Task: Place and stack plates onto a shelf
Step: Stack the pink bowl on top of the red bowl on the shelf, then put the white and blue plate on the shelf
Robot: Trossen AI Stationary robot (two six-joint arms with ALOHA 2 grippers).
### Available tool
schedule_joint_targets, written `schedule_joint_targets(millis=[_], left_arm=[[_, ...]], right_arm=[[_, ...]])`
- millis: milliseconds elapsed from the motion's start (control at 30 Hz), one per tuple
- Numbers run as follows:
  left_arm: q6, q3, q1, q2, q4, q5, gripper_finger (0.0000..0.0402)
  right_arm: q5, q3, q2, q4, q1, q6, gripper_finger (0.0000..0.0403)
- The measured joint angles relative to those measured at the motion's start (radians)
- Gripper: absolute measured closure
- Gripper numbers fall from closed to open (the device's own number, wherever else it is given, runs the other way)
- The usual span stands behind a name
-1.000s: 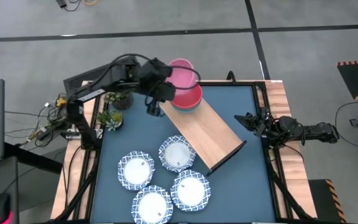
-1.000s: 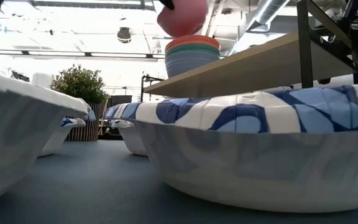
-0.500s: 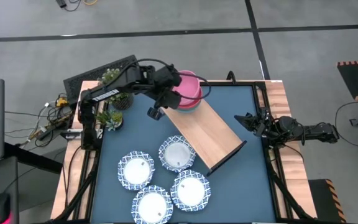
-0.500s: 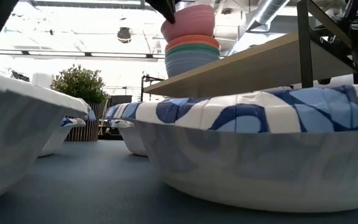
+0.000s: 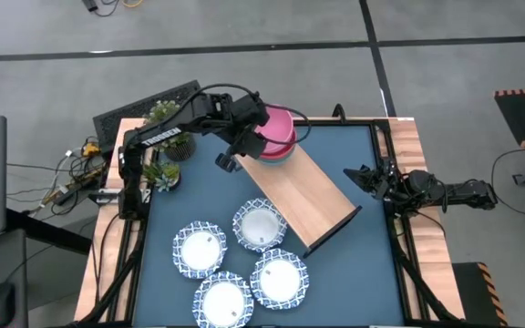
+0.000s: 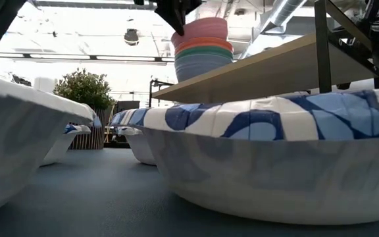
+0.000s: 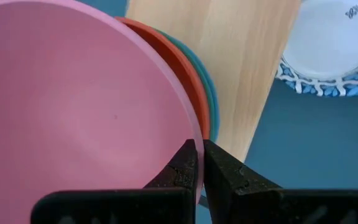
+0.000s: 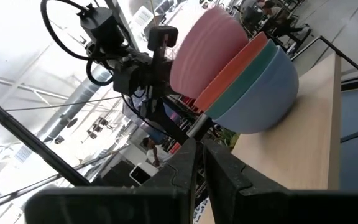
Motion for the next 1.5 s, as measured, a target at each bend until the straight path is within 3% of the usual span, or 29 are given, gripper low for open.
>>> schedule_joint_targets(millis=[767, 1200, 1400, 1500], left_arm=[[0.060, 0.000, 0.000, 0.018, -0.029, -0.050, 0.0398], [0.037, 0.000, -0.002, 0.018, -0.009, -0.068, 0.0288], [-0.019, 0.000, -0.030, -0.003, 0.023, -0.214, 0.0263], [-0.085, 0.000, -0.046, -0.031, 0.045, -0.238, 0.0266]], right_arm=[[0.000, 0.000, 0.000, -0.002, 0.000, 0.007, 0.0345], [0.000, 0.000, 0.000, -0.001, 0.000, 0.006, 0.0345], [0.000, 0.000, 0.000, -0.002, 0.000, 0.006, 0.0345], [0.000, 0.000, 0.000, -0.004, 0.000, 0.004, 0.0345]])
